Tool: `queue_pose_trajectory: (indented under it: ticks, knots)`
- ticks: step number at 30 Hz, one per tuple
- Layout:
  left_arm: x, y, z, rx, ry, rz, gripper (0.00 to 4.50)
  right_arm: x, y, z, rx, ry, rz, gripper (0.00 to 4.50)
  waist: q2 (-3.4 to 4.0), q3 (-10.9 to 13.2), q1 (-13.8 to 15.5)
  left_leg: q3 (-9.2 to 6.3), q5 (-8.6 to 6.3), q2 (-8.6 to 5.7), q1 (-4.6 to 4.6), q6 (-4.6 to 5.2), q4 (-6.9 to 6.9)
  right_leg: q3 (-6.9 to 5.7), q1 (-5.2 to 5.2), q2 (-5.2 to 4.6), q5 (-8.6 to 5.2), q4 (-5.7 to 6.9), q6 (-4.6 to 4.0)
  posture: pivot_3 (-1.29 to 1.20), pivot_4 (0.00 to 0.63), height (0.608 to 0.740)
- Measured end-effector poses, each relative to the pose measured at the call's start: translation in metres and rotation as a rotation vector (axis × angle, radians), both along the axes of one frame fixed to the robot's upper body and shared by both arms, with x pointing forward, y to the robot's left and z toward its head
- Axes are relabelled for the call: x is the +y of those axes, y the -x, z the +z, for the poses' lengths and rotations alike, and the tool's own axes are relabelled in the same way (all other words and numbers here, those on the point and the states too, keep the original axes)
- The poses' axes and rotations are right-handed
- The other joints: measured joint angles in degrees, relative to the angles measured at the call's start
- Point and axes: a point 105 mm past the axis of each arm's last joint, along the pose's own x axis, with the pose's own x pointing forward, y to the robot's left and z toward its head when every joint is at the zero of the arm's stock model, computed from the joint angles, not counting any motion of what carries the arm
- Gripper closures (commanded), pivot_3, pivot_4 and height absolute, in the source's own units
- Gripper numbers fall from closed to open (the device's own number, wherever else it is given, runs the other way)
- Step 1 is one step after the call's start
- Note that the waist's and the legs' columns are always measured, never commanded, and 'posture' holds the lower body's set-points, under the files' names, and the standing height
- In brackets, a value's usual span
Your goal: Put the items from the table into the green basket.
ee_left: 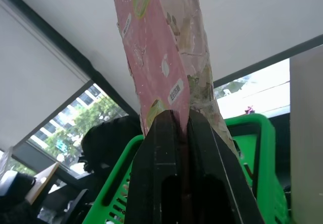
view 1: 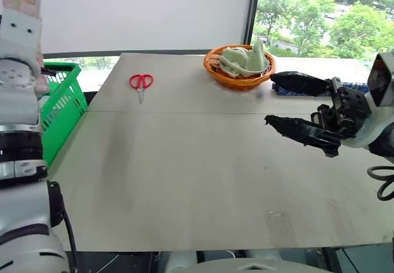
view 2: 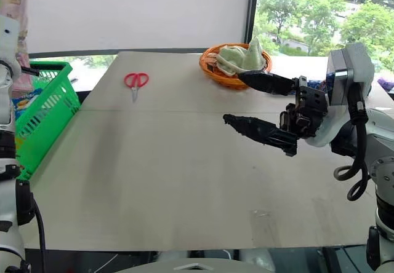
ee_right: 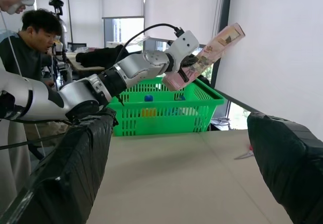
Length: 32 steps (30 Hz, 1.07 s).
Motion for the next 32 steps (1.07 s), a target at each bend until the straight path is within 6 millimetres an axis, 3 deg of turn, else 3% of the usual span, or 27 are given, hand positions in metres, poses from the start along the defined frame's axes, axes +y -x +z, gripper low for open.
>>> queue_pose_trajectory:
  ticks: [5,9,12,14,16,18,20,22,24,28,30,32]
  knots:
    - [0.008,0.015,0.012,-0.083,-0.034,0.081,1.38,0.001,-0.002,-0.004,0.006,0.017,-0.007,0.00,0.00,0.0,0.3,-0.01,0.00,0.00,0.00,0.00,-0.01,0.00,-0.02,0.01,0.00,0.05,-0.01,-0.14,0.000,0.740]
    - [0.021,0.034,0.030,-0.187,-0.084,0.197,0.03,0.000,-0.004,-0.005,0.010,0.020,-0.018,0.00,-0.01,0.0,0.3,-0.01,0.00,0.00,0.01,0.00,-0.01,0.00,-0.02,0.01,0.00,0.06,-0.01,-0.14,0.000,0.740]
    - [0.021,0.039,0.041,-0.258,-0.099,0.188,0.03,-0.002,-0.006,-0.007,0.024,0.019,-0.026,0.00,-0.03,0.0,0.5,-0.01,0.00,0.00,0.02,0.00,-0.01,0.00,0.00,0.00,0.00,0.06,-0.01,-0.14,0.000,0.740]
    - [0.003,0.026,0.043,-0.309,-0.038,0.054,0.03,-0.003,-0.007,-0.009,0.033,0.021,-0.036,0.00,-0.05,-0.1,1.2,-0.07,0.00,-0.03,0.03,-0.01,0.07,-0.21,0.04,-0.08,0.00,0.07,-0.01,-0.14,0.000,0.740]
    - [-0.027,0.005,0.035,-0.316,0.044,-0.149,0.03,-0.005,-0.008,-0.012,0.044,0.023,-0.045,0.00,-0.07,-0.2,1.6,-0.12,0.00,-0.05,0.09,-0.01,0.12,-0.35,0.22,-0.16,0.00,0.05,-0.01,-0.15,0.000,0.740]
    - [-0.078,-0.018,0.011,-0.279,0.201,-0.463,0.03,-0.010,-0.010,-0.027,0.075,0.052,-0.077,0.00,-0.03,-0.2,1.9,-0.21,-0.02,-0.07,0.20,0.03,0.20,-0.49,0.51,-0.20,0.00,-0.06,-0.02,-0.15,0.000,0.740]
    - [-0.121,-0.024,-0.017,-0.207,0.299,-0.699,0.03,-0.016,-0.013,-0.043,0.099,0.088,-0.120,0.00,0.03,-0.3,1.6,-0.20,-0.04,-0.07,0.14,0.06,0.25,-0.44,0.50,-0.19,0.01,-0.10,-0.01,-0.15,0.000,0.740]
    - [-0.171,-0.015,-0.065,-0.047,0.466,-0.946,0.03,-0.029,-0.020,-0.069,0.142,0.142,-0.202,0.00,0.08,-0.3,0.8,-0.22,-0.04,-0.06,0.12,0.07,0.28,-0.42,0.52,-0.16,0.00,-0.12,-0.01,-0.16,0.000,0.740]
    - [-0.212,0.005,-0.122,0.178,0.656,-1.101,0.03,-0.050,-0.027,-0.106,0.226,0.220,-0.303,0.00,0.20,-0.4,-0.3,-0.20,-0.05,-0.04,0.13,0.09,0.28,-0.33,0.48,-0.09,-0.01,-0.12,0.00,-0.16,0.000,0.740]
    - [-0.250,0.055,-0.198,0.496,0.719,-1.184,0.03,-0.085,-0.038,-0.157,0.257,0.306,-0.526,0.00,0.57,-0.4,-1.8,-0.17,-0.03,0.07,0.34,0.05,0.19,-0.19,0.54,0.11,-0.01,-0.02,-0.02,-0.17,0.000,0.740]
    - [-0.252,0.068,-0.223,0.575,0.733,-1.160,0.03,-0.094,-0.036,-0.177,0.256,0.340,-0.591,0.00,0.85,-0.4,-1.7,-0.19,0.01,0.06,0.55,-0.05,0.15,-0.20,0.67,0.13,-0.02,0.10,-0.04,-0.17,0.000,0.740]
    - [-0.250,0.074,-0.234,0.601,0.715,-1.139,0.03,-0.101,-0.030,-0.198,0.269,0.382,-0.640,0.00,0.89,-0.4,-1.4,-0.18,-0.04,0.06,1.01,0.01,-0.03,-0.20,1.11,0.13,-0.03,0.00,-0.06,-0.18,0.000,0.740]
